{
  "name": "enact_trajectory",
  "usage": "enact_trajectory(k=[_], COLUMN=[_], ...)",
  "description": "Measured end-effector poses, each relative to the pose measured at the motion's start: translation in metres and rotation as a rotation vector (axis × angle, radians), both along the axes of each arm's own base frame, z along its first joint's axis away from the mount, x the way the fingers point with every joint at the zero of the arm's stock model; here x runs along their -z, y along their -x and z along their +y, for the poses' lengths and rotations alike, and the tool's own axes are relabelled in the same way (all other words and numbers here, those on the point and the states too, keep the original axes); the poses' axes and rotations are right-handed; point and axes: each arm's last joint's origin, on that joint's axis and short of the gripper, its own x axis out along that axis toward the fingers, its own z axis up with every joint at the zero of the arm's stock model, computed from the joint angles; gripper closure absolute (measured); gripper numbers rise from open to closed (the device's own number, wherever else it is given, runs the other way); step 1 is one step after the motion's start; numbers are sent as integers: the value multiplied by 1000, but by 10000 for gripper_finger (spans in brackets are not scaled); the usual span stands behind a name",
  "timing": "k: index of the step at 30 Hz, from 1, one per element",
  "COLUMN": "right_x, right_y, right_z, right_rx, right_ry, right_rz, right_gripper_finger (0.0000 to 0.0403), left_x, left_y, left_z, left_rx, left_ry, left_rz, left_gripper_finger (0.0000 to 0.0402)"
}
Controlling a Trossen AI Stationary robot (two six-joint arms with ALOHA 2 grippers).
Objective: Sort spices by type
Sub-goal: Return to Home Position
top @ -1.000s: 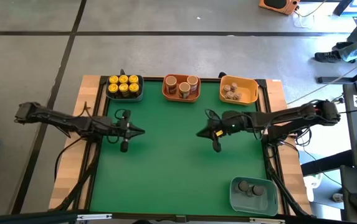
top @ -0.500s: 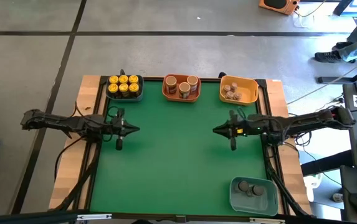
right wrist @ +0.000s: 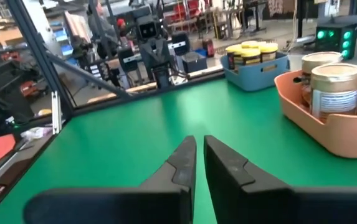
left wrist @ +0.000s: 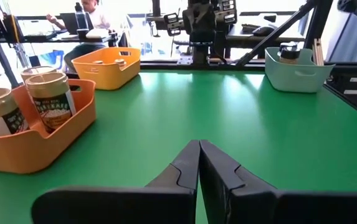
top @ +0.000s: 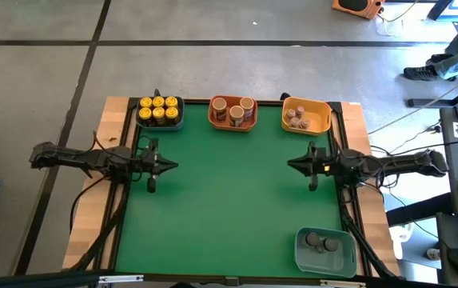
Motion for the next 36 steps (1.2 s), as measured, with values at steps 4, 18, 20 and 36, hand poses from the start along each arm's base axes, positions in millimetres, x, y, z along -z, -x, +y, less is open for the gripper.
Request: enact_trajectory(k=[4, 18, 20, 36], right_x=[9, 7, 7, 9], right_y=[8, 22, 22, 23], right_z=[-1, -1, -1, 0], right_rx=[5, -3, -6, -68], right_ry=[2, 41, 46, 45], right_rz=[-20, -79, -85, -73], right_gripper_finger=[370, 370, 370, 370], left_x=[0, -4, -5, -6], left_y=[2, 8, 8, 10], left_z=[0, 0, 0, 2], left_rx=[-1, 33, 32, 18], left_ry=[5, -18, -16, -26], left_rz=[-5, -134, -143, -152], left_gripper_finger=[394, 394, 394, 394])
